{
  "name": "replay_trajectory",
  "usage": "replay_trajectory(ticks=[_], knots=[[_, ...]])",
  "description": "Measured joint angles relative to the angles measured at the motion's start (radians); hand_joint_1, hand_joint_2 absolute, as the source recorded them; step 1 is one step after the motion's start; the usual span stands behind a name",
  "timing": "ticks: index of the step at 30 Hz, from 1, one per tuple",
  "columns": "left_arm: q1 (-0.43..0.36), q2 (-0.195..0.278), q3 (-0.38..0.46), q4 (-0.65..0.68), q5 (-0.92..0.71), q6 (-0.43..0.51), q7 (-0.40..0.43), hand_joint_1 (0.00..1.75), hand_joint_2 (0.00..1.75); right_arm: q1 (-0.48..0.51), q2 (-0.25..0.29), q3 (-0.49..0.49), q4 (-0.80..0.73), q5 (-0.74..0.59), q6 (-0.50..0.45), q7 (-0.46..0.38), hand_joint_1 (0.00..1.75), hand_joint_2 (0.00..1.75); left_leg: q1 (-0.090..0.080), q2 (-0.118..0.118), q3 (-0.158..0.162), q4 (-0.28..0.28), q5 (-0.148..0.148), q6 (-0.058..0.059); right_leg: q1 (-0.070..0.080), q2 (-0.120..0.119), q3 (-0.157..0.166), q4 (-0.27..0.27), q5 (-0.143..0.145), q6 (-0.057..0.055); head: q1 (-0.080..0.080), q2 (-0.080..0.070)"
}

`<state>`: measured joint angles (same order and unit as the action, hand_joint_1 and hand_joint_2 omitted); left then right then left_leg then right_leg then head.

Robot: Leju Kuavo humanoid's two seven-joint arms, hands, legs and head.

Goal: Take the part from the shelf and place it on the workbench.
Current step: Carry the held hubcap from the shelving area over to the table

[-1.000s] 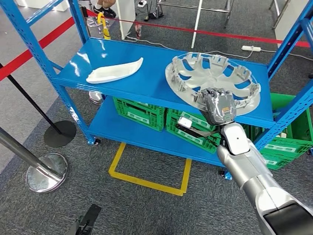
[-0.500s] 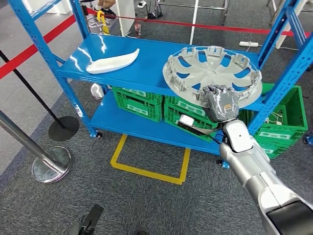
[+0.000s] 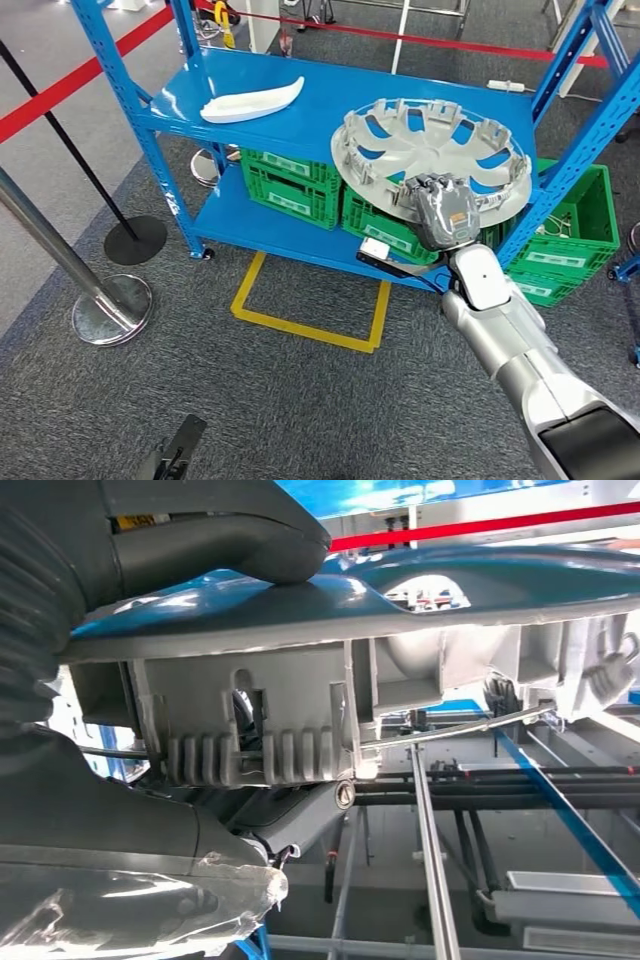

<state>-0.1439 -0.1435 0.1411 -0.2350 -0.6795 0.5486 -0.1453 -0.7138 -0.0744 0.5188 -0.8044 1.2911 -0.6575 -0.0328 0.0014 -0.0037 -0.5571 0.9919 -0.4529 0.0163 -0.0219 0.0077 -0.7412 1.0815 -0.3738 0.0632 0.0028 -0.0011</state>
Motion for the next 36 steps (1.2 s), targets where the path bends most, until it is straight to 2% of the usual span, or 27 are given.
replay_trajectory(ticks=[2, 3, 4, 5, 6, 8, 9, 10, 12, 14, 16, 18, 19, 20, 21, 22, 23, 24, 25, 26, 28, 29, 30, 32, 34, 35, 36], knots=[[0.001, -0.001, 0.0, 0.0, -0.002, 0.0, 0.0, 0.0, 0.0, 0.0, 0.0, 0.003, 0.001, 0.007, -0.002, 0.002, 1.75, 1.75, -0.002, 0.0, -0.015, 0.001, 0.013, 0.008, 0.002, -0.001, -0.05, 0.143, -0.083, 0.002, 0.004, 0.0], [0.001, -0.001, 0.0, 0.0, -0.003, 0.0, 0.002, 0.0, 0.0, 0.0, 0.0, 0.005, 0.002, 0.011, -0.002, 0.004, 1.75, 1.75, -0.004, -0.002, -0.022, 0.001, 0.02, 0.01, 0.003, -0.001, -0.068, 0.206, -0.112, 0.003, 0.004, 0.0], [0.002, -0.001, 0.0, 0.0, -0.004, 0.0, 0.003, 0.0, 0.0, 0.0, 0.0, 0.007, 0.003, 0.014, -0.003, 0.006, 1.75, 1.75, -0.006, -0.006, -0.028, 0.002, 0.025, 0.01, 0.005, -0.001, -0.07, 0.237, -0.125, 0.002, 0.004, 0.0], [0.003, 0.0, 0.0, 0.0, -0.004, 0.0, 0.005, 0.0, 0.0, 0.0, 0.0, 0.009, 0.004, 0.017, -0.004, 0.008, 1.75, 1.75, -0.007, -0.01, -0.033, 0.002, 0.029, 0.009, 0.007, 0.0, -0.051, 0.226, -0.12, -0.001, 0.004, 0.0], [0.004, 0.0, 0.0, 0.0, -0.005, 0.0, 0.007, 0.0, 0.0, 0.0, 0.0, 0.011, 0.004, 0.02, -0.005, 0.009, 1.75, 1.75, -0.009, -0.017, -0.036, 0.002, 0.033, 0.007, 0.009, 0.002, -0.012, 0.175, -0.102, -0.006, 0.004, 0.0], [0.003, -0.001, 0.0, 0.0, -0.005, 0.0, 0.008, 0.0, 0.0, -0.002, 0.0, 0.014, 0.005, 0.03, -0.007, 0.014, 1.75, 1.75, -0.011, -0.027, -0.041, 0.003, 0.039, 0.003, 0.012, 0.025, 0.086, 0.027, -0.067, -0.02, 0.002, 0.0], [0.002, -0.001, 0.0, 0.0, -0.005, 0.0, 0.008, 0.0, 0.0, -0.003, 0.0, 0.015, 0.005, 0.035, -0.009, 0.016, 1.75, 1.75, -0.01, -0.031, -0.046, 0.004, 0.043, -0.001, 0.013, 0.035, 0.119, -0.025, -0.059, -0.026, 0.001, 0.0], [0.001, -0.002, 0.0, 0.0, -0.006, 0.001, 0.008, 0.0, 0.0, -0.004, 0.0, 0.016, 0.005, 0.039, -0.01, 0.019, 1.75, 1.75, -0.009, -0.036, -0.051, 0.005, 0.047, -0.006, 0.015, 0.041, 0.135, -0.053, -0.058, -0.03, -0.001, 0.0], [0.001, -0.003, 0.0, 0.0, -0.007, 0.001, 0.008, 0.0, 0.0, -0.006, 0.0, 0.019, 0.005, 0.043, -0.013, 0.021, 1.75, 1.75, -0.005, -0.049, -0.06, 0.004, 0.056, -0.018, 0.019, 0.028, 0.138, -0.058, -0.055, -0.033, -0.003, 0.0], [0.003, -0.003, 0.0, 0.0, -0.007, 0.001, 0.008, 0.0, 0.0, -0.007, 0.003, 0.02, 0.005, 0.044, -0.013, 0.021, 1.75, 1.75, -0.004, -0.046, -0.071, 0.016, 0.046, -0.03, 0.015, 0.01, 0.14, -0.068, -0.047, -0.041, -0.004, 0.0], [0.003, -0.001, 0.0, 0.0, -0.007, 0.001, 0.008, 0.0, 0.0, -0.008, 0.005, 0.02, 0.005, 0.045, -0.013, 0.023, 1.75, 1.75, -0.002, -0.024, -0.113, 0.102, -0.007, -0.044, 0.01, -0.011, 0.141, -0.077, -0.041, -0.047, -0.006, 0.0], [0.004, -0.001, 0.0, 0.0, -0.007, 0.001, 0.008, 0.0, 0.0, -0.009, 0.005, 0.021, 0.005, 0.048, -0.013, 0.024, 1.75, 1.75, 0.004, -0.011, -0.176, 0.236, -0.066, -0.057, 0.008, -0.029, 0.137, -0.077, -0.039, -0.048, -0.006, 0.0], [0.004, 0.0, 0.0, 0.0, -0.007, 0.0, 0.009, 0.0, 0.0, -0.009, 0.006, 0.021, 0.005, 0.051, -0.012, 0.024, 1.75, 1.75, 0.008, -0.009, -0.195, 0.278, -0.076, -0.061, 0.006, -0.039, 0.135, -0.076, -0.039, -0.048, -0.006, 0.0], [0.005, 0.0, 0.0, 0.0, -0.007, -0.001, 0.009, 0.0, 0.0, -0.009, 0.006, 0.023, 0.006, 0.055, -0.011, 0.024, 1.75, 1.75, 0.011, -0.007, -0.197, 0.284, -0.066, -0.066, 0.004, -0.049, 0.135, -0.076, -0.039, -0.046, -0.006, 0.0], [0.005, 0.001, 0.0, 0.0, -0.007, -0.001, 0.01, 0.0, 0.0, -0.009, 0.007, 0.024, 0.006, 0.057, -0.01, 0.025, 1.75, 1.75, 0.014, -0.002, -0.178, 0.249, -0.04, -0.07, 0.001, -0.059, 0.135, -0.074, -0.039, -0.043, -0.006, 0.0], [0.005, 0.001, 0.0, 0.0, -0.007, -0.001, 0.01, 0.0, 0.0, -0.01, 0.007, 0.025, 0.006, 0.06, -0.01, 0.025, 1.75, 1.75, 0.016, 0.012, -0.144, 0.184, -0.003, -0.074, -0.002, -0.069, 0.135, -0.071, -0.041, -0.038, -0.006, 0.0], [0.004, -0.001, 0.0, 0.0, -0.007, -0.001, 0.01, 0.0, 0.0, -0.011, 0.008, 0.026, 0.006, 0.062, -0.01, 0.026, 1.75, 1.75, 0.015, 0.037, -0.108, 0.115, 0.026, -0.08, -0.001, -0.077, 0.134, -0.067, -0.044, -0.031, -0.007, 0.0], [0.002, -0.002, 0.0, 0.0, -0.007, -0.002, 0.011, 0.0, 0.0, -0.014, 0.008, 0.027, 0.006, 0.063, -0.009, 0.027, 1.75, 1.75, 0.014, 0.057, -0.081, 0.059, 0.045, -0.077, 0.0, -0.084, 0.131, -0.061, -0.046, -0.024, -0.01, 0.0], [0.001, -0.003, 0.0, 0.0, -0.007, -0.002, 0.011, 0.0, 0.0, -0.016, 0.008, 0.027, 0.006, 0.065, -0.009, 0.027, 1.75, 1.75, 0.011, 0.072, -0.068, 0.026, 0.053, -0.07, 0.003, -0.09, 0.128, -0.058, -0.047, -0.018, -0.01, 0.0], [0.0, -0.004, 0.0, 0.0, -0.008, -0.003, 0.012, 0.0, 0.0, -0.018, 0.008, 0.028, 0.006, 0.066, -0.009, 0.028, 1.75, 1.75, 0.008, 0.075, -0.068, 0.016, 0.051, -0.06, 0.007, -0.098, 0.127, -0.057, -0.047, -0.013, -0.011, 0.0], [0.001, -0.002, 0.0, 0.0, -0.007, -0.004, 0.013, 0.0, 0.0, -0.02, 0.009, 0.032, 0.006, 0.07, -0.009, 0.029, 1.75, 1.75, 0.007, 0.051, -0.076, 0.015, 0.054, -0.036, 0.005, -0.116, 0.127, -0.06, -0.048, -0.004, -0.009, 0.0], [0.002, -0.001, 0.0, 0.0, -0.007, -0.003, 0.014, 0.0, 0.0, -0.02, 0.01, 0.033, 0.006, 0.072, -0.009, 0.03, 1.75, 1.75, 0.007, 0.038, -0.077, 0.015, 0.056, -0.028, 0.002, -0.108, 0.124, -0.053, -0.058, -0.001, -0.009, 0.0], [0.002, 0.0, 0.0, 0.0, -0.007, -0.003, 0.014, 0.0, 0.0, -0.02, 0.01, 0.036, 0.006, 0.073, -0.009, 0.031, 1.75, 1.75, 0.007, 0.026, -0.078, 0.014, 0.058, -0.021, 0.0, -0.089, 0.114, -0.028, -0.078, 0.001, -0.008, 0.0], [0.0, -0.001, 0.0, 0.0, -0.008, -0.002, 0.014, 0.0, 0.0, -0.022, 0.011, 0.041, 0.007, 0.073, -0.008, 0.032, 1.75, 1.75, 0.007, 0.001, -0.078, 0.013, 0.06, -0.011, 0.002, -0.036, 0.068, 0.08, -0.137, -0.003, -0.005, 0.0], [-0.002, -0.002, 0.0, 0.0, -0.008, -0.003, 0.014, 0.0, 0.0, -0.022, 0.011, 0.044, 0.01, 0.073, -0.008, 0.033, 1.75, 1.75, 0.003, -0.028, -0.079, 0.013, 0.061, -0.006, 0.009, -0.013, 0.009, 0.202, -0.178, -0.011, -0.004, 0.0], [-0.002, -0.002, 0.0, 0.0, -0.008, -0.003, 0.014, 0.0, 0.0, -0.022, 0.011, 0.045, 0.012, 0.073, -0.008, 0.033, 1.75, 1.75, 0.002, -0.044, -0.079, 0.014, 0.062, -0.005, 0.012, -0.008, -0.005, 0.223, -0.175, -0.015, -0.003, 0.0], [-0.001, -0.001, 0.0, 0.0, -0.008, -0.003, 0.014, 0.0, 0.0, -0.022, 0.011, 0.046, 0.014, 0.074, -0.008, 0.033, 1.75, 1.75, 0.001, -0.06, -0.078, 0.014, 0.062, -0.004, 0.014, -0.004, -0.001, 0.206, -0.153, -0.02, -0.003, 0.0]])
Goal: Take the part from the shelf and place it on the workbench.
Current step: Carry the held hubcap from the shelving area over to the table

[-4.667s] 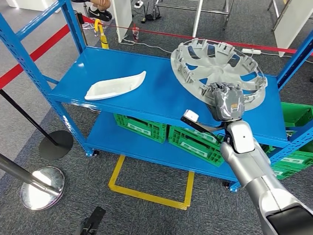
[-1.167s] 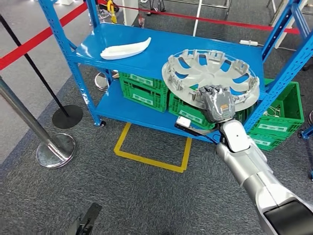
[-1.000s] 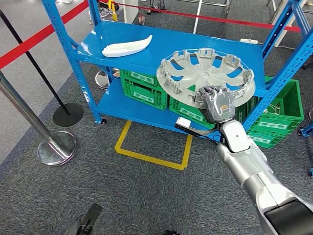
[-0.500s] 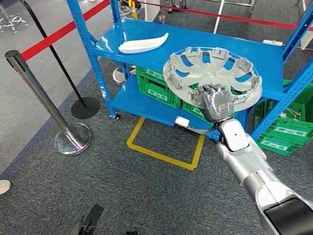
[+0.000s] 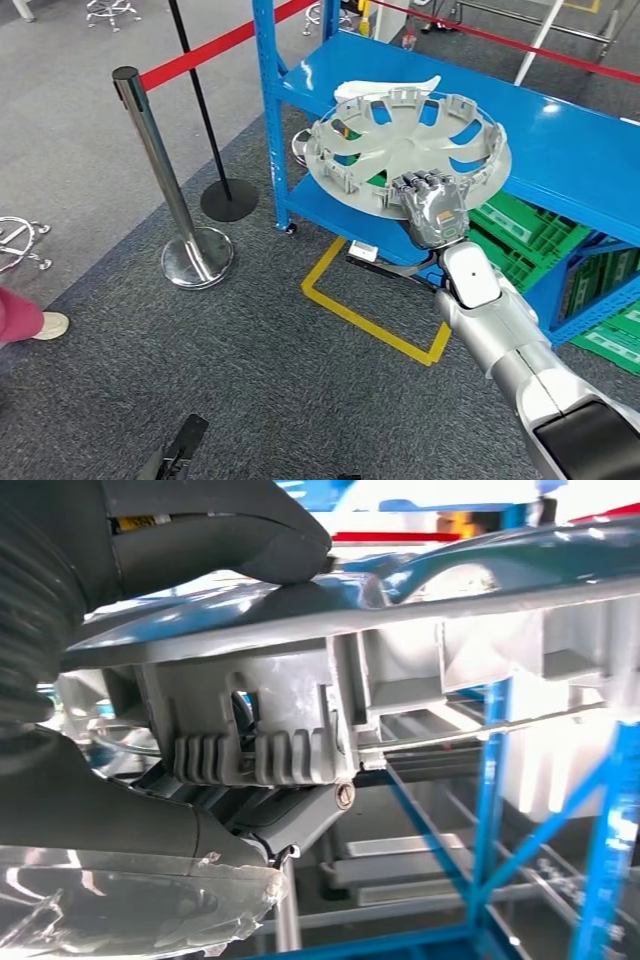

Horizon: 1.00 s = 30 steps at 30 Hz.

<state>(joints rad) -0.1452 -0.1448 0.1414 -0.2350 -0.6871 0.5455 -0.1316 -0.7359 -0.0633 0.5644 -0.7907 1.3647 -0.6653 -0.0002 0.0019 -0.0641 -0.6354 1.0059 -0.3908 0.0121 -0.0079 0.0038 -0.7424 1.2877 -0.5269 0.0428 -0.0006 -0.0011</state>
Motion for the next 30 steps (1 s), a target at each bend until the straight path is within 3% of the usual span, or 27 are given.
replay_trajectory(ticks=[1, 3, 5, 7, 8, 10, 11, 12, 14, 15, 16, 18, 20, 23, 25, 27, 29, 30], knots=[[0.0, 0.0, 0.0, 0.0, 0.0, 0.0, 0.0, 0.0, 0.0, 0.0, 0.0, 0.001, 0.001, 0.0, 0.0, 0.0, 1.75, 1.75, 0.0, -0.016, 0.001, 0.0, 0.0, 0.0, 0.001, 0.007, 0.022, -0.053, 0.035, -0.005, 0.0, 0.0], [-0.001, 0.0, 0.0, 0.0, 0.0, 0.0, 0.0, 0.0, 0.0, -0.002, 0.0, 0.002, 0.001, 0.0, 0.0, 0.0, 1.75, 1.75, 0.0, -0.044, 0.0, 0.002, 0.001, -0.002, -0.003, 0.046, 0.081, -0.18, 0.09, -0.011, -0.001, 0.0], [-0.001, 0.0, 0.0, 0.0, -0.001, -0.001, 0.0, 0.0, 0.0, -0.005, 0.0, 0.003, 0.001, 0.001, 0.0, 0.001, 1.75, 1.75, 0.004, -0.067, -0.012, 0.004, 0.006, -0.012, -0.006, 0.075, 0.11, -0.238, 0.099, -0.009, -0.002, 0.0], [0.003, 0.0, 0.0, 0.0, -0.002, -0.002, 0.0, 0.0, 0.0, -0.009, 0.003, 0.006, 0.002, 0.003, 0.0, 0.002, 1.75, 1.75, 0.01, -0.086, -0.022, 0.002, 0.012, -0.026, -0.006, 0.064, 0.113, -0.246, 0.097, -0.01, -0.002, 0.0], [0.005, 0.001, 0.0, 0.0, -0.002, -0.002, 0.0, 0.0, 0.0, -0.01, 0.005, 0.007, 0.002, 0.004, 0.0, 0.002, 1.75, 1.75, 0.009, -0.077, -0.026, 0.004, 0.009, -0.033, -0.006, 0.054, 0.115, -0.25, 0.099, -0.015, -0.003, 0.0], [0.005, 0.001, 0.0, 0.0, -0.002, -0.002, 0.0, 0.0, 0.0, -0.011, 0.007, 0.008, 0.002, 0.005, 0.0, 0.002, 1.75, 1.75, 0.003, -0.023, -0.052, 0.053, -0.023, -0.045, -0.009, 0.031, 0.119, -0.259, 0.104, -0.023, -0.009, 0.0], [0.003, 0.001, 0.0, 0.0, -0.003, -0.003, 0.0, 0.0, 0.0, -0.011, 0.008, 0.008, 0.003, 0.006, 0.0, 0.003, 1.75, 1.75, 0.001, 0.014, -0.078, 0.107, -0.051, -0.049, -0.008, 0.018, 0.12, -0.26, 0.104, -0.025, -0.013, 0.0], [0.0, 0.001, 0.0, 0.0, -0.003, -0.004, 0.001, 0.0, 0.0, -0.011, 0.008, 0.008, 0.003, 0.006, 0.0, 0.003, 1.75, 1.75, 0.002, 0.036, -0.11, 0.171, -0.08, -0.053, -0.007, 0.005, 0.12, -0.26, 0.104, -0.026, -0.015, 0.0], [0.0, 0.001, 0.0, 0.0, -0.003, -0.005, 0.002, 0.0, 0.0, -0.01, 0.008, 0.009, 0.005, 0.006, 0.0, 0.003, 1.75, 1.75, 0.005, 0.053, -0.155, 0.258, -0.103, -0.057, -0.006, -0.022, 0.12, -0.259, 0.103, -0.027, -0.015, 0.0], [0.0, 0.001, 0.0, 0.0, -0.003, -0.005, 0.003, 0.0, 0.0, -0.01, 0.008, 0.009, 0.006, 0.006, 0.0, 0.004, 1.75, 1.75, 0.007, 0.056, -0.152, 0.253, -0.089, -0.058, -0.006, -0.035, 0.121, -0.259, 0.102, -0.027, -0.015, 0.0], [0.001, 0.001, 0.0, 0.0, -0.003, -0.005, 0.003, 0.0, 0.0, -0.01, 0.008, 0.009, 0.006, 0.006, 0.0, 0.005, 1.75, 1.75, 0.007, 0.061, -0.131, 0.211, -0.061, -0.057, -0.006, -0.047, 0.122, -0.259, 0.1, -0.026, -0.016, 0.0], [-0.001, 0.001, 0.0, 0.0, -0.003, -0.005, 0.003, 0.0, 0.0, -0.011, 0.008, 0.009, 0.006, 0.006, 0.0, 0.006, 1.75, 1.75, 0.002, 0.099, -0.06, 0.08, -0.003, -0.053, -0.003, -0.068, 0.125, -0.257, 0.096, -0.02, -0.016, 0.0], [-0.004, 0.0, 0.0, 0.0, -0.003, -0.005, 0.003, 0.0, 0.0, -0.012, 0.007, 0.009, 0.007, 0.006, 0.0, 0.005, 1.75, 1.75, -0.006, 0.127, -0.021, 0.002, 0.017, -0.04, 0.004, -0.086, 0.127, -0.257, 0.092, -0.012, -0.015, 0.0], [-0.002, 0.001, 0.0, 0.0, -0.004, -0.006, 0.004, 0.0, 0.0, -0.009, 0.008, 0.012, 0.008, 0.007, 0.0, 0.003, 1.75, 1.75, -0.01, 0.098, -0.022, -0.009, 0.019, -0.016, 0.003, -0.109, 0.131, -0.259, 0.086, 0.0, -0.014, 0.0], [0.0, 0.002, 0.0, 0.0, -0.004, -0.007, 0.004, 0.0, 0.0, -0.006, 0.007, 0.014, 0.008, 0.006, 0.0, 0.003, 1.75, 1.75, -0.006, 0.075, -0.022, -0.012, 0.023, -0.002, -0.001, -0.069, 0.11, -0.211, 0.053, 0.005, -0.013, 0.0], [0.0, 0.0, 0.0, 0.0, -0.006, -0.007, 0.005, 0.0, 0.0, -0.001, 0.006, 0.015, 0.009, 0.006, 0.0, 0.003, 1.75, 1.75, -0.003, 0.05, -0.022, -0.013, 0.024, 0.007, -0.002, -0.014, 0.046, -0.08, -0.008, 0.005, -0.01, 0.0], [-0.001, -0.004, 0.0, 0.0, -0.009, -0.009, 0.009, 0.0, 0.0, 0.005, 0.005, 0.015, 0.01, 0.006, 0.001, 0.003, 1.75, 1.75, -0.003, 0.022, -0.022, -0.013, 0.025, 0.01, 0.0, 0.002, -0.016, 0.04, -0.046, 0.005, -0.009, 0.0], [0.0, -0.005, 0.0, 0.0, -0.009, -0.01, 0.012, 0.0, 0.0, 0.007, 0.005, 0.015, 0.01, 0.006, 0.002, 0.003, 1.75, 1.75, -0.003, 0.008, -0.022, -0.012, 0.025, 0.01, -0.001, 0.004, -0.025, 0.049, -0.038, 0.005, -0.009, 0.0]])
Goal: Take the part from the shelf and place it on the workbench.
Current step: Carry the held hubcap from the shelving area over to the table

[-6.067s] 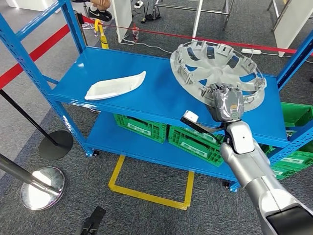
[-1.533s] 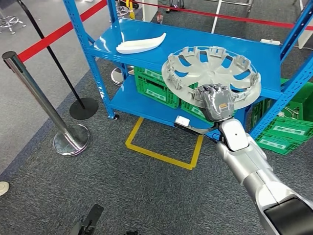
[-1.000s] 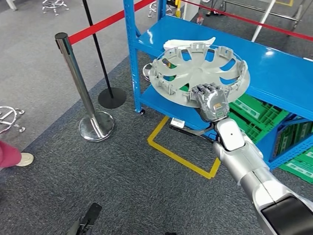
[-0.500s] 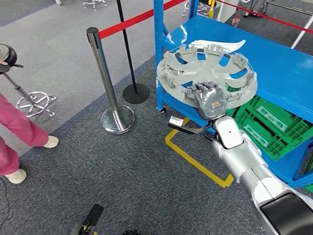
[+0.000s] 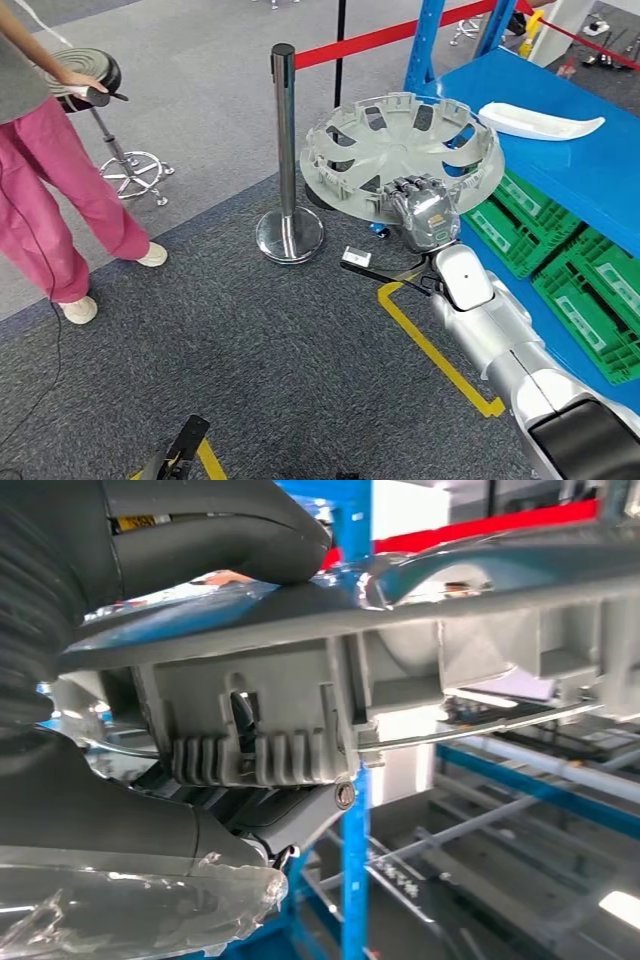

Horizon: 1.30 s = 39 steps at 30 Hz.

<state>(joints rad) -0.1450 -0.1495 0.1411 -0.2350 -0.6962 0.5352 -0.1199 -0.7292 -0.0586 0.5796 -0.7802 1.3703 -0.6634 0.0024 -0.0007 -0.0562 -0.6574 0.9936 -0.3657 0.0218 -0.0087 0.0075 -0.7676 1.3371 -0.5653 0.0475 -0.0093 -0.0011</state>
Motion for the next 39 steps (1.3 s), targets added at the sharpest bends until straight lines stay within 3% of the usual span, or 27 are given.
replay_trajectory(ticks=[2, 4, 6, 8, 9, 10, 12, 14, 15, 16, 17, 19, 21, 23, 24, 26, 28, 30, 31, 33, 35, 37, 39], knots=[[0.001, -0.001, 0.0, 0.0, 0.0, -0.003, 0.004, 0.0, 0.0, 0.0, 0.0, 0.0, -0.001, -0.001, 0.005, -0.001, 1.75, 1.75, 0.002, -0.031, 0.001, 0.002, 0.001, -0.002, -0.004, 0.011, 0.043, -0.1, 0.065, 0.0, 0.0, 0.0], [-0.001, -0.002, 0.0, 0.0, -0.001, -0.004, 0.004, 0.0, 0.0, -0.003, -0.001, 0.0, -0.004, -0.005, 0.012, -0.001, 1.75, 1.75, 0.003, -0.059, -0.002, 0.008, 0.002, -0.011, -0.014, 0.053, 0.111, -0.237, 0.117, 0.003, -0.001, 0.0], [0.0, -0.002, 0.0, 0.0, -0.002, -0.005, 0.004, 0.0, 0.0, -0.006, -0.002, 0.001, -0.009, -0.008, 0.02, -0.003, 1.75, 1.75, 0.005, -0.082, -0.011, 0.01, 0.006, -0.024, -0.018, 0.077, 0.14, -0.288, 0.123, 0.003, -0.001, 0.0], [0.004, -0.001, 0.0, 0.0, -0.002, -0.007, 0.004, 0.0, 0.0, -0.01, -0.002, 0.002, -0.016, -0.011, 0.031, -0.006, 1.75, 1.75, 0.01, -0.099, -0.017, 0.006, 0.012, -0.036, -0.016, 0.057, 0.144, -0.29, 0.125, -0.006, -0.001, 0.0], [0.007, -0.001, 0.0, 0.0, -0.002, -0.008, 0.005, 0.0, 0.0, -0.013, -0.002, 0.003, -0.02, -0.013, 0.037, -0.008, 1.75, 1.75, 0.008, -0.086, -0.022, 0.012, 0.007, -0.042, -0.015, 0.045, 0.146, -0.293, 0.128, -0.013, -0.004, 0.0], [0.008, -0.001, 0.0, 0.0, -0.002, -0.009, 0.005, 0.0, 0.0, -0.016, -0.002, 0.004, -0.025, -0.016, 0.043, -0.009, 1.75, 1.75, 0.005, -0.058, -0.035, 0.036, -0.009, -0.048, -0.016, 0.033, 0.148, -0.297, 0.131, -0.02, -0.009, 0.0], [0.005, -0.002, 0.0, 0.0, -0.002, -0.009, 0.005, 0.0, 0.0, -0.023, -0.004, 0.004, -0.035, -0.023, 0.052, -0.011, 1.75, 1.75, 0.001, 0.016, -0.086, 0.144, -0.067, -0.056, -0.013, 0.009, 0.15, -0.302, 0.133, -0.03, -0.019, 0.0], [0.002, -0.002, 0.0, 0.0, -0.003, -0.011, 0.005, 0.0, 0.0, -0.028, -0.006, 0.003, -0.042, -0.028, 0.06, -0.012, 1.75, 1.75, 0.005, 0.044, -0.146, 0.268, -0.113, -0.06, -0.009, -0.019, 0.152, -0.302, 0.131, -0.033, -0.021, 0.0], [0.002, -0.003, 0.0, 0.0, -0.002, -0.011, 0.005, 0.0, 0.0, -0.029, -0.007, 0.004, -0.046, -0.03, 0.064, -0.012, 1.75, 1.75, 0.006, 0.047, -0.156, 0.291, -0.113, -0.061, -0.008, -0.033, 0.153, -0.302, 0.13, -0.034, -0.021, 0.0], [0.003, -0.003, 0.0, 0.0, -0.002, -0.012, 0.005, 0.0, 0.0, -0.032, -0.007, 0.003, -0.049, -0.032, 0.066, -0.012, 1.75, 1.75, 0.007, 0.049, -0.146, 0.274, -0.096, -0.06, -0.007, -0.047, 0.155, -0.302, 0.128, -0.033, -0.021, 0.0], [0.004, -0.003, 0.0, 0.0, -0.002, -0.012, 0.005, 0.0, 0.0, -0.034, -0.008, 0.003, -0.052, -0.033, 0.068, -0.012, 1.75, 1.75, 0.007, 0.056, -0.116, 0.221, -0.066, -0.059, -0.007, -0.059, 0.158, -0.302, 0.126, -0.032, -0.021, 0.0], [0.002, -0.003, 0.0, 0.0, -0.003, -0.012, 0.005, 0.0, 0.0, -0.039, -0.008, 0.003, -0.058, -0.035, 0.07, -0.012, 1.75, 1.75, 0.001, 0.099, -0.039, 0.085, -0.014, -0.054, -0.003, -0.079, 0.162, -0.3, 0.12, -0.026, -0.021, 0.0], [-0.003, -0.003, 0.0, 0.0, -0.003, -0.012, 0.005, 0.0, 0.0, -0.043, -0.011, 0.002, -0.063, -0.036, 0.07, -0.012, 1.75, 1.75, -0.009, 0.128, -0.004, 0.015, -0.001, -0.043, 0.003, -0.098, 0.164, -0.299, 0.115, -0.017, -0.021, 0.0], [-0.004, -0.002, 0.0, 0.0, -0.002, -0.012, 0.005, 0.0, 0.0, -0.044, -0.013, 0.003, -0.065, -0.038, 0.072, -0.014, 1.75, 1.75, -0.013, 0.107, -0.005, 0.007, -0.002, -0.028, 0.004, -0.122, 0.167, -0.302, 0.111, -0.007, -0.02, 0.0], [-0.002, -0.001, 0.0, 0.0, -0.002, -0.012, 0.005, 0.0, 0.0, -0.044, -0.015, 0.004, -0.066, -0.04, 0.074, -0.014, 1.75, 1.75, -0.012, 0.094, -0.005, 0.004, 0.0, -0.022, 0.001, -0.117, 0.166, -0.297, 0.104, -0.002, -0.02, 0.0], [-0.001, -0.001, 0.0, 0.0, -0.001, -0.013, 0.005, 0.0, 0.0, -0.044, -0.02, 0.004, -0.07, -0.046, 0.078, -0.015, 1.75, 1.75, -0.006, 0.068, -0.004, 0.0, 0.004, -0.01, -0.004, -0.068, 0.138, -0.239, 0.069, 0.003, -0.017, 0.0], [-0.002, -0.004, 0.0, 0.0, -0.001, -0.014, 0.005, 0.0, 0.0, -0.043, -0.028, 0.004, -0.072, -0.05, 0.081, -0.015, 1.75, 1.75, -0.004, 0.041, -0.005, 0.0, 0.004, -0.002, -0.004, -0.016, 0.07, -0.104, 0.011, 0.004, -0.013, 0.0], [-0.002, -0.006, 0.0, 0.0, -0.001, -0.016, 0.005, 0.0, 0.0, -0.043, -0.034, 0.004, -0.073, -0.05, 0.084, -0.016, 1.75, 1.75, -0.003, 0.009, -0.005, 0.001, 0.004, -0.001, -0.003, -0.003, 0.014, -0.008, -0.012, 0.005, -0.012, 0.0], [-0.001, -0.007, 0.0, 0.0, -0.001, -0.017, 0.005, 0.0, 0.0, -0.044, -0.037, 0.004, -0.075, -0.051, 0.084, -0.016, 1.75, 1.75, -0.002, -0.007, -0.004, 0.001, 0.005, -0.001, -0.003, -0.002, 0.012, -0.014, 0.005, 0.005, -0.012, 0.0], [0.0, -0.007, 0.0, 0.0, -0.001, -0.019, 0.005, 0.0, 0.0, -0.048, -0.04, 0.004, -0.08, -0.051, 0.086, -0.017, 1.75, 1.75, 0.001, -0.038, -0.004, 0.005, 0.005, -0.005, -0.008, 0.016, 0.06, -0.131, 0.076, 0.006, -0.012, 0.0], [-0.002, -0.007, 0.0, 0.0, -0.001, -0.02, 0.005, 0.0, 0.0, -0.054, -0.044, 0.004, -0.085, -0.052, 0.088, -0.017, 1.75, 1.75, 0.002, -0.066, -0.011, 0.012, 0.006, -0.015, -0.019, 0.068, 0.121, -0.25, 0.12, 0.01, -0.013, 0.0], [-0.001, -0.007, 0.0, 0.0, 0.0, -0.022, 0.005, 0.0, 0.0, -0.058, -0.047, 0.004, -0.091, -0.056, 0.092, -0.017, 1.75, 1.75, 0.005, -0.091, -0.021, 0.015, 0.013, -0.028, -0.023, 0.092, 0.139, -0.281, 0.121, 0.009, -0.014, 0.0], [0.004, -0.006, 0.0, 0.0, 0.001, -0.022, 0.005, 0.0, 0.0, -0.06, -0.048, 0.004, -0.097, -0.059, 0.099, -0.018, 1.75, 1.75, 0.009, -0.102, -0.027, 0.014, 0.016, -0.039, -0.019, 0.067, 0.14, -0.282, 0.123, -0.002, -0.013, 0.0]])
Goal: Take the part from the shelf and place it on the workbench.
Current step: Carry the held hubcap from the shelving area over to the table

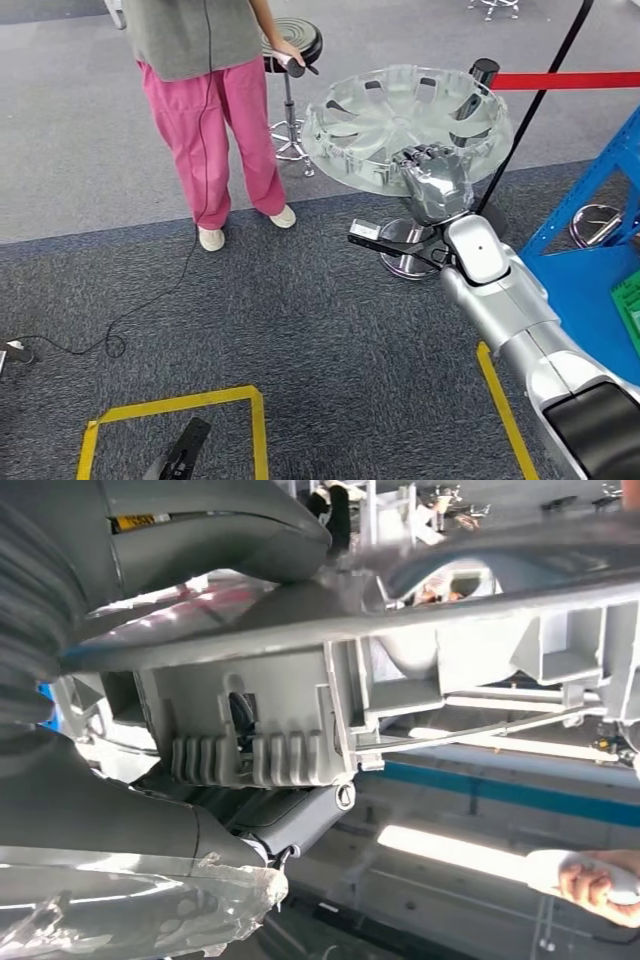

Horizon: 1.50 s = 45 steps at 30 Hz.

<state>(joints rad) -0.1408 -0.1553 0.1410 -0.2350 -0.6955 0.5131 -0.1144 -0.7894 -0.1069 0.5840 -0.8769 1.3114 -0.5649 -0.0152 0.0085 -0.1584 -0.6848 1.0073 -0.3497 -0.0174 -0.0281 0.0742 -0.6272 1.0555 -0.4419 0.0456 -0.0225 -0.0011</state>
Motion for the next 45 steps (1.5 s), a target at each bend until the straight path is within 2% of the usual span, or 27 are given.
replay_trajectory(ticks=[2, 4, 6, 7, 9, 11, 13, 15, 17, 19, 21, 22, 23, 24, 26, 28, 30, 31, 33, 34, 35, 37, 38, 39, 41, 43, 45], knots=[[0.003, 0.0, 0.0, 0.0, 0.0, 0.0, 0.0, 0.0, 0.0, -0.003, -0.001, 0.0, -0.008, -0.002, 0.005, 0.0, 1.75, 1.75, -0.005, 0.053, -0.022, 0.043, -0.029, -0.009, 0.001, -0.027, 0.004, -0.005, 0.003, -0.015, -0.008, 0.0], [0.0, -0.001, 0.0, 0.0, 0.0, 0.0, 0.0, 0.0, 0.0, -0.005, -0.003, -0.001, -0.013, -0.004, 0.007, 0.0, 1.75, 1.75, -0.008, 0.125, -0.078, 0.164, -0.091, -0.015, 0.006, -0.055, 0.006, -0.007, 0.004, -0.025, -0.016, 0.0], [-0.001, -0.002, 0.0, 0.0, 0.0, 0.0, 0.0, 0.0, 0.0, -0.007, -0.005, -0.002, -0.014, -0.004, 0.007, 0.0, 1.75, 1.75, -0.005, 0.146, -0.131, 0.278, -0.133, -0.017, 0.01, -0.085, 0.006, -0.007, 0.002, -0.027, -0.016, 0.0], [-0.001, -0.003, 0.0, 0.0, 0.0, -0.001, 0.0, 0.0, 0.0, -0.007, -0.005, -0.002, -0.014, -0.004, 0.007, 0.0, 1.75, 1.75, -0.004, 0.148, -0.135, 0.29, -0.128, -0.017, 0.011, -0.1, 0.007, -0.007, 0.002, -0.028, -0.016, 0.0], [0.001, -0.004, 0.0, 0.0, 0.0, -0.001, 0.0, 0.0, 0.0, -0.009, -0.005, -0.003, -0.015, -0.006, 0.007, 0.001, 1.75, 1.75, -0.004, 0.163, -0.081, 0.199, -0.076, -0.015, 0.012, -0.127, 0.01, -0.007, -0.001, -0.026, -0.016, 0.0], [-0.002, -0.006, 0.0, 0.0, 0.0, -0.001, 0.0, 0.0, 0.0, -0.011, -0.006, -0.003, -0.015, -0.007, 0.007, 0.001, 1.75, 1.75, -0.011, 0.213, -0.006, 0.067, -0.033, -0.01, 0.018, -0.147, 0.013, -0.006, -0.006, -0.02, -0.016, 0.0], [-0.005, -0.007, 0.0, 0.0, 0.0, -0.001, 0.0, 0.0, 0.0, -0.011, -0.009, -0.003, -0.017, -0.007, 0.007, 0.0, 1.75, 1.75, -0.021, 0.238, 0.02, 0.013, -0.029, 0.001, 0.025, -0.166, 0.016, -0.006, -0.01, -0.012, -0.016, 0.0], [-0.004, -0.006, 0.0, 0.0, 0.0, -0.001, 0.0, 0.0, 0.0, -0.011, -0.011, -0.001, -0.018, -0.007, 0.006, 0.0, 1.75, 1.75, -0.021, 0.213, 0.018, 0.007, -0.027, 0.016, 0.024, -0.184, 0.019, -0.009, -0.015, -0.002, -0.016, 0.0], [-0.004, -0.005, 0.0, 0.0, -0.001, -0.001, 0.0, 0.0, 0.0, -0.01, -0.013, -0.001, -0.019, -0.007, 0.006, 0.0, 1.75, 1.75, -0.016, 0.187, 0.02, 0.003, -0.023, 0.029, 0.018, -0.15, 0.005, 0.024, -0.04, 0.007, -0.014, 0.0], [-0.006, -0.006, 0.0, 0.0, -0.001, -0.002, 0.0, 0.0, 0.0, -0.007, -0.017, -0.001, -0.02, -0.007, 0.006, 0.0, 1.75, 1.75, -0.012, 0.161, 0.021, 0.002, -0.021, 0.039, 0.016, -0.093, -0.048, 0.137, -0.093, 0.011, -0.011, 0.0], [-0.006, -0.008, 0.0, 0.0, -0.002, -0.002, 0.0, 0.0, 0.0, -0.001, -0.02, -0.001, -0.02, -0.007, 0.006, 0.0, 1.75, 1.75, -0.012, 0.131, 0.021, 0.002, -0.021, 0.042, 0.017, -0.074, -0.116, 0.262, -0.134, 0.012, -0.01, 0.0], [-0.005, -0.009, 0.0, 0.0, -0.002, -0.002, 0.0, 0.0, 0.0, 0.001, -0.021, -0.001, -0.02, -0.007, 0.006, 0.0, 1.75, 1.75, -0.012, 0.116, 0.022, 0.002, -0.02, 0.043, 0.017, -0.072, -0.133, 0.283, -0.129, 0.011, -0.01, 0.0], [-0.005, -0.009, 0.0, 0.0, -0.002, -0.002, 0.0, 0.0, 0.0, 0.002, -0.021, -0.001, -0.02, -0.007, 0.006, 0.0, 1.75, 1.75, -0.011, 0.099, 0.022, 0.003, -0.02, 0.042, 0.016, -0.07, -0.13, 0.263, -0.106, 0.011, -0.01, 0.0], [-0.004, -0.009, 0.0, 0.0, -0.002, -0.003, 0.0, 0.0, 0.0, 0.002, -0.021, -0.001, -0.02, -0.007, 0.006, 0.0, 1.75, 1.75, -0.01, 0.083, 0.023, 0.004, -0.02, 0.041, 0.015, -0.064, -0.107, 0.206, -0.068, 0.01, -0.01, 0.0], [-0.006, -0.009, 0.0, 0.0, -0.002, -0.005, 0.0, 0.0, 0.0, 0.002, -0.021, -0.001, -0.02, -0.007, 0.006, 0.0, 1.75, 1.75, -0.008, 0.053, 0.019, 0.011, -0.021, 0.033, 0.007, -0.024, -0.044, 0.069, -0.009, 0.011, -0.01, 0.0], [-0.005, -0.009, 0.0, 0.0, -0.003, -0.005, 0.0, 0.0, 0.0, 0.001, -0.023, -0.001, -0.021, -0.007, 0.006, 0.0, 1.75, 1.75, -0.005, 0.028, 0.011, 0.013, -0.016, 0.02, 0.003, 0.002, -0.01, 0.006, 0.004, 0.01, -0.01, 0.0], [-0.001, -0.008, 0.0, 0.0, -0.003, -0.006, 0.002, 0.0, 0.0, 0.001, -0.023, 0.0, -0.022, -0.007, 0.006, 0.001, 1.75, 1.75, -0.001, 0.006, 0.005, 0.008, -0.008, 0.008, 0.006, -0.015, -0.005, 0.002, 0.005, 0.001, -0.01, 0.0], [0.002, -0.007, 0.0, 0.0, -0.003, -0.006, 0.002, 0.0, 0.0, 0.001, -0.023, 0.001, -0.023, -0.007, 0.007, 0.001, 1.75, 1.75, -0.002, 0.013, 0.002, 0.01, -0.01, 0.003, 0.007, -0.026, -0.004, 0.0, 0.008, -0.005, -0.01, 0.0], [0.003, -0.006, 0.0, 0.0, -0.004, -0.006, 0.003, 0.0, 0.0, 0.0, -0.023, 0.002, -0.024, -0.007, 0.007, 0.002, 1.75, 1.75, -0.007, 0.067, -0.023, 0.06, -0.045, -0.004, 0.007, -0.05, -0.001, -0.006, 0.012, -0.017, -0.016, 0.0], [0.002, -0.006, 0.0, 0.0, -0.005, -0.007, 0.004, 0.0, 0.0, -0.001, -0.023, 0.002, -0.024, -0.007, 0.007, 0.002, 1.75, 1.75, -0.009, 0.105, -0.05, 0.117, -0.078, -0.008, 0.009, -0.061, -0.001, -0.007, 0.013, -0.022, -0.019, 0.0], [0.0, -0.006, -0.001, 0.0, -0.005, -0.007, 0.004, 0.0, 0.0, -0.001, -0.024, 0.001, -0.025, -0.007, 0.008, 0.002, 1.75, 1.75, -0.009, 0.129, -0.081, 0.186, -0.109, -0.011, 0.01, -0.074, -0.001, -0.008, 0.012, -0.024, -0.021, 0.0], [-0.001, -0.006, -0.002, 0.0, -0.008, -0.01, 0.006, 0.0, 0.0, -0.001, -0.025, 0.002, -0.025, -0.007, 0.01, 0.003, 1.75, 1.75, -0.007, 0.146, -0.124, 0.28, -0.138, -0.014, 0.012, -0.1, -0.001, -0.008, 0.011, -0.026, -0.021, 0.0], [0.0, -0.006, -0.002, 0.0, -0.009, -0.011, 0.008, 0.0, 0.0, -0.001, -0.025, 0.002, -0.025, -0.007, 0.011, 0.003, 1.75, 1.75, -0.006, 0.148, -0.12, 0.276, -0.127, -0.015, 0.012, -0.113, 0.0, -0.008, 0.01, -0.026, -0.021, 0.0], [0.0, -0.006, -0.003, 0.0, -0.011, -0.013, 0.01, 0.0, 0.0, -0.001, -0.025, 0.003, -0.025, -0.008, 0.012, 0.003, 1.75, 1.75, -0.006, 0.153, -0.096, 0.234, -0.101, -0.015, 0.012, -0.125, 0.001, -0.008, 0.009, -0.025, -0.021, 0.0], [-0.002, -0.007, -0.004, 0.0, -0.013, -0.018, 0.014, 0.0, 0.0, -0.001, -0.025, 0.003, -0.027, -0.008, 0.016, 0.003, 1.75, 1.75, -0.011, 0.193, -0.02, 0.101, -0.048, -0.012, 0.015, -0.146, 0.004, -0.007, 0.005, -0.02, -0.022, 0.0], [-0.006, -0.007, -0.005, 0.0, -0.014, -0.023, 0.017, 0.0, 0.0, -0.003, -0.025, 0.004, -0.03, -0.006, 0.022, 0.001, 1.75, 1.75, -0.018, 0.226, 0.021, 0.021, -0.031, -0.002, 0.022, -0.164, 0.006, -0.007, 0.002, -0.011, -0.022, 0.0], [-0.009, -0.007, -0.005, 0.0, -0.014, -0.027, 0.018, 0.0, 0.0, -0.006, -0.023, 0.007, -0.031, -0.004, 0.028, 0.0, 1.75, 1.75, -0.021, 0.21, 0.021, 0.01, -0.032, 0.012, 0.026, -0.187, 0.012, -0.011, -0.001, -0.002, -0.021, 0.0]])
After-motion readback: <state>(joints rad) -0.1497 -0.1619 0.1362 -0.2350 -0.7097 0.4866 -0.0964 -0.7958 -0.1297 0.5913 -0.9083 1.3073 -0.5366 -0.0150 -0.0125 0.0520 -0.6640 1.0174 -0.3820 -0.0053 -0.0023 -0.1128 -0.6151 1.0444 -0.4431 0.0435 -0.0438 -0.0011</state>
